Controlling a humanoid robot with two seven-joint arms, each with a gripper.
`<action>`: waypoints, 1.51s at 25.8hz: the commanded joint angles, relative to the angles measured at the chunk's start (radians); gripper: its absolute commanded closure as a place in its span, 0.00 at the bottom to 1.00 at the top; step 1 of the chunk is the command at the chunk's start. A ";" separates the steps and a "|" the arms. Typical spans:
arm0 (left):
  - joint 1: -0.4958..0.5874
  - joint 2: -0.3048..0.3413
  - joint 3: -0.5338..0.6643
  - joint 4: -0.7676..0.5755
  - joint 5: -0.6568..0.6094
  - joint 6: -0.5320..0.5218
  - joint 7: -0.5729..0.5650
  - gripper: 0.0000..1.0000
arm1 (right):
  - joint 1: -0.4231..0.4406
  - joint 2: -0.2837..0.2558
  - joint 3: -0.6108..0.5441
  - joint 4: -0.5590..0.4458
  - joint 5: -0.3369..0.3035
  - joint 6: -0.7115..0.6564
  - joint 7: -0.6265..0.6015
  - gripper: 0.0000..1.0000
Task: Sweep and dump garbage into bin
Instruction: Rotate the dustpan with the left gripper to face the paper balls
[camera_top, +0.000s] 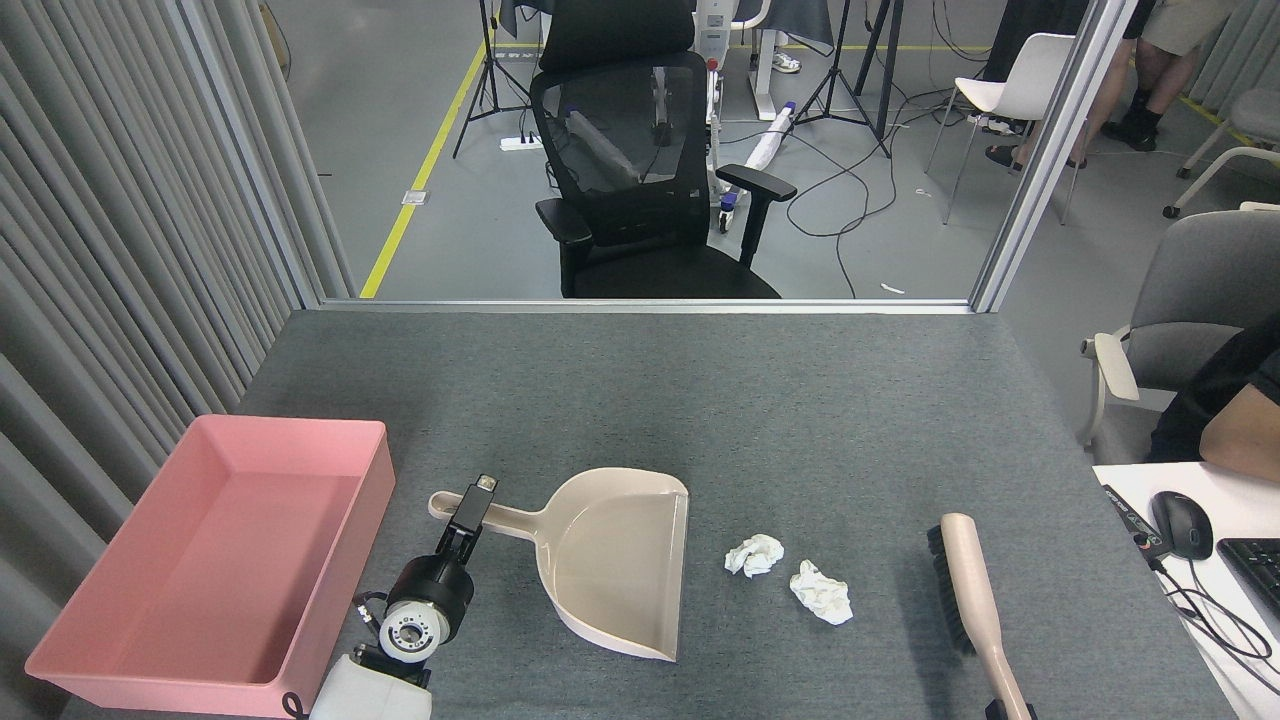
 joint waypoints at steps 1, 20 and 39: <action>-0.009 0.000 0.010 0.011 0.002 0.001 -0.001 0.02 | 0.000 -0.001 -0.002 0.000 0.000 0.001 0.001 0.90; -0.009 -0.001 0.078 0.000 0.000 0.000 -0.102 0.51 | 0.000 0.001 0.000 0.000 0.000 0.004 0.001 0.90; 0.014 -0.007 0.130 -0.072 -0.005 0.000 -0.192 0.62 | -0.009 -0.001 0.001 0.002 0.000 0.007 0.001 0.90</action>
